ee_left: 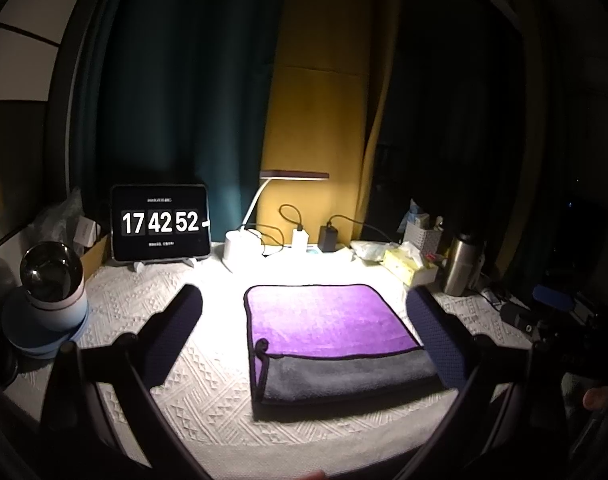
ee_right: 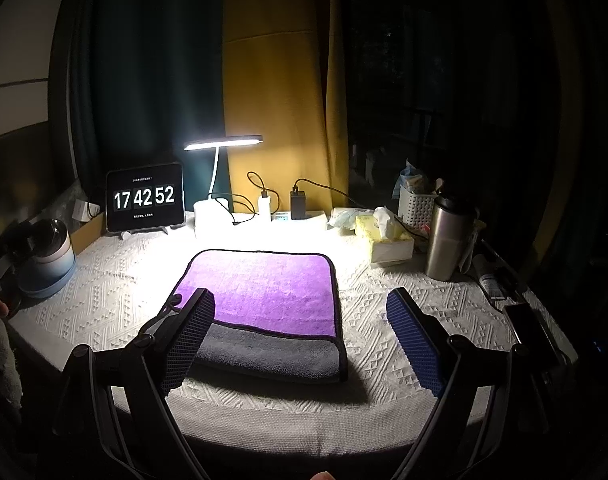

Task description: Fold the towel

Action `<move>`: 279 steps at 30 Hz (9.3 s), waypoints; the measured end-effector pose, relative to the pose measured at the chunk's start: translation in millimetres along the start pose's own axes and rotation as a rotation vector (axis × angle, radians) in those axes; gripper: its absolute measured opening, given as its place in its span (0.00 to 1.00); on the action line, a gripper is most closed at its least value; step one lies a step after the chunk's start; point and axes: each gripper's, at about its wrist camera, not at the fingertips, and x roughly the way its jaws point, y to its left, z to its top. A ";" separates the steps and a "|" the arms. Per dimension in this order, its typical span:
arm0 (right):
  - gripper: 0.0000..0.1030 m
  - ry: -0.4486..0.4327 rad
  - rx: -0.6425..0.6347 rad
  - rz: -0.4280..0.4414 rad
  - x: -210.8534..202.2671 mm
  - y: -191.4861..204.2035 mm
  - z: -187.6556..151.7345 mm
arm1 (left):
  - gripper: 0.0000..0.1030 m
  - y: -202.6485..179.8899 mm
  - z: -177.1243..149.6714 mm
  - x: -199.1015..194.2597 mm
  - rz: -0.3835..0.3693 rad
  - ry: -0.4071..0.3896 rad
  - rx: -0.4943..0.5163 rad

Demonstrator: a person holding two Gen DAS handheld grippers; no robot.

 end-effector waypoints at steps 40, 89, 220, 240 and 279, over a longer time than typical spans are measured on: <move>0.87 0.167 0.035 -0.009 85.0 -25.2 -15.2 | 0.99 -1.6 -30.6 94.9 -0.007 0.214 0.017; 0.19 0.477 0.118 0.099 196.4 -55.9 -81.2 | 0.14 39.9 -111.3 222.1 0.038 0.613 -0.026; 0.07 0.306 -0.012 0.059 333.4 -59.4 32.0 | 0.06 77.9 -29.0 328.9 0.114 0.399 -0.024; 0.07 0.377 -0.008 0.057 393.6 -65.0 18.1 | 0.06 89.9 -46.9 384.0 0.131 0.485 -0.028; 0.22 0.414 0.004 0.032 360.4 -52.1 25.3 | 0.63 89.1 -42.6 349.3 0.161 0.503 -0.093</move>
